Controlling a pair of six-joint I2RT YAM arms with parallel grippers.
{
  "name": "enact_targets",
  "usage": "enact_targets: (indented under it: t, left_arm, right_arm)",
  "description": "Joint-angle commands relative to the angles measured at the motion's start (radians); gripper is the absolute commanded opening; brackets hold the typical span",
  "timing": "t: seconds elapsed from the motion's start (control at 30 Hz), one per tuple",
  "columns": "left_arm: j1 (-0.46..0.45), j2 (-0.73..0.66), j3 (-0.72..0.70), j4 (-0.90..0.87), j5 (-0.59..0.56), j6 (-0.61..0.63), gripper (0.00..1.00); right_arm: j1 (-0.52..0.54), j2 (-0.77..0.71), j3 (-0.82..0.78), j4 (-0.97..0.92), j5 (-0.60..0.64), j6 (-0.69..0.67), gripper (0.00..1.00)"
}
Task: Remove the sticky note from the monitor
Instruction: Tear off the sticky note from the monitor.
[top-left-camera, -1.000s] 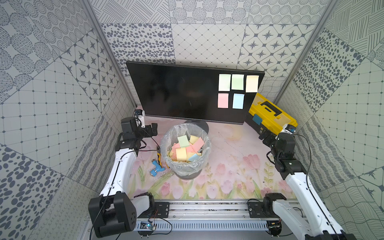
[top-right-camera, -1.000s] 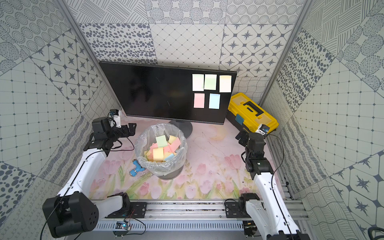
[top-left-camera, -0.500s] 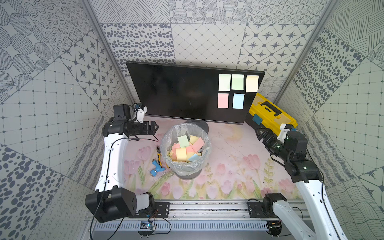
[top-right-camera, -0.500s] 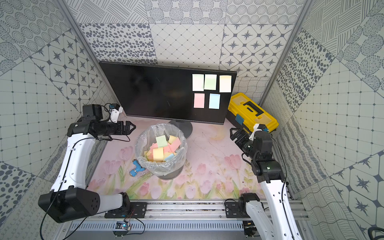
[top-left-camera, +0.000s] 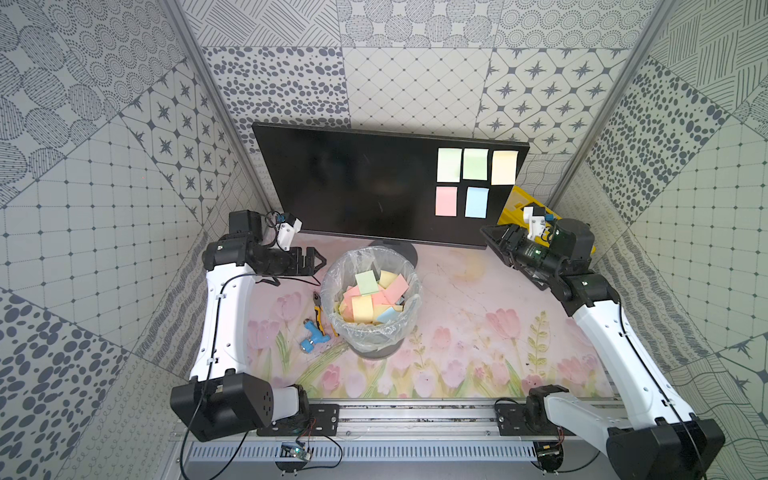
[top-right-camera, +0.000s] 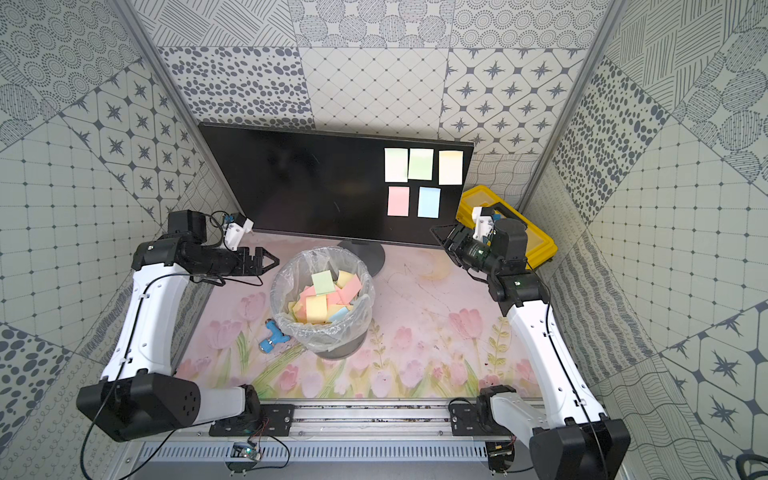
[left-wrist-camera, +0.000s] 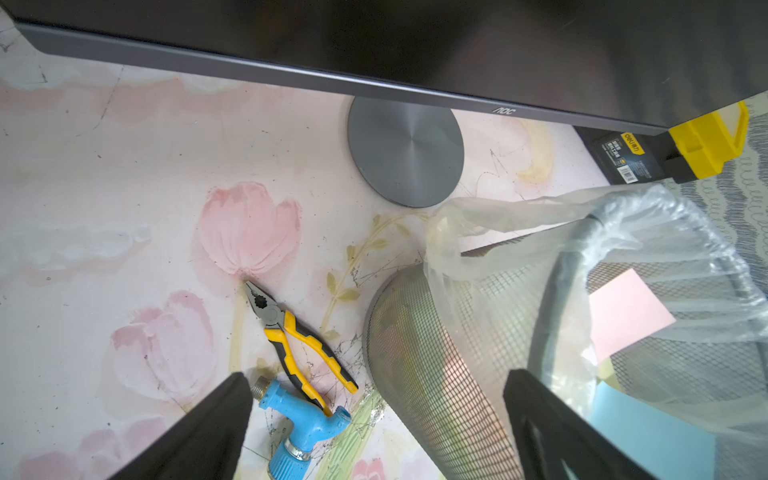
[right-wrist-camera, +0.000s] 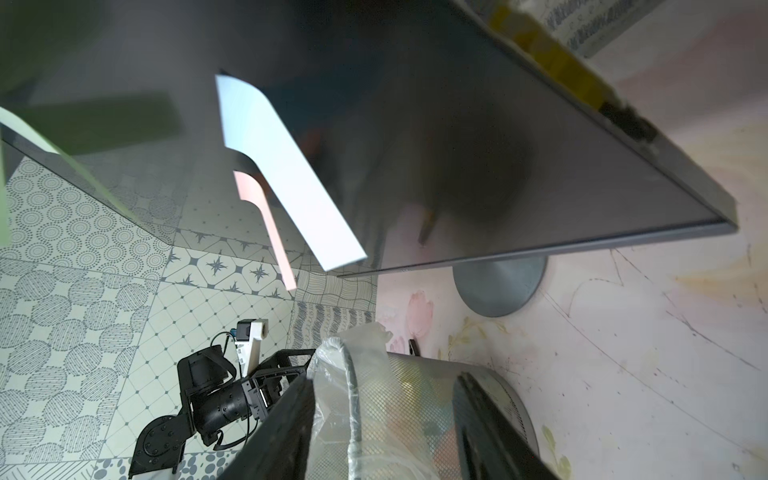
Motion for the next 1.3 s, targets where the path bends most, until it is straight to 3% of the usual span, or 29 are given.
enact_targets:
  t: [0.0, 0.57, 0.93, 1.27]
  left_arm:
    - [0.018, 0.002, 0.018, -0.019, 0.114, -0.048, 0.99]
    - [0.019, 0.018, 0.038, 0.017, 0.113, -0.083, 0.98]
    - [0.018, 0.039, 0.059, 0.019, 0.143, -0.093, 0.98]
    - [0.018, 0.054, 0.070, 0.019, 0.154, -0.095, 0.98]
  right_arm:
    - [0.003, 0.026, 0.059, 0.097, -0.011, -0.018, 0.57]
    - [0.003, 0.126, 0.089, 0.157, 0.063, -0.027, 0.52]
    - [0.004, 0.156, 0.123, 0.172, 0.032, -0.046, 0.40]
    - [0.005, 0.143, 0.118, 0.196, 0.021, -0.039, 0.19]
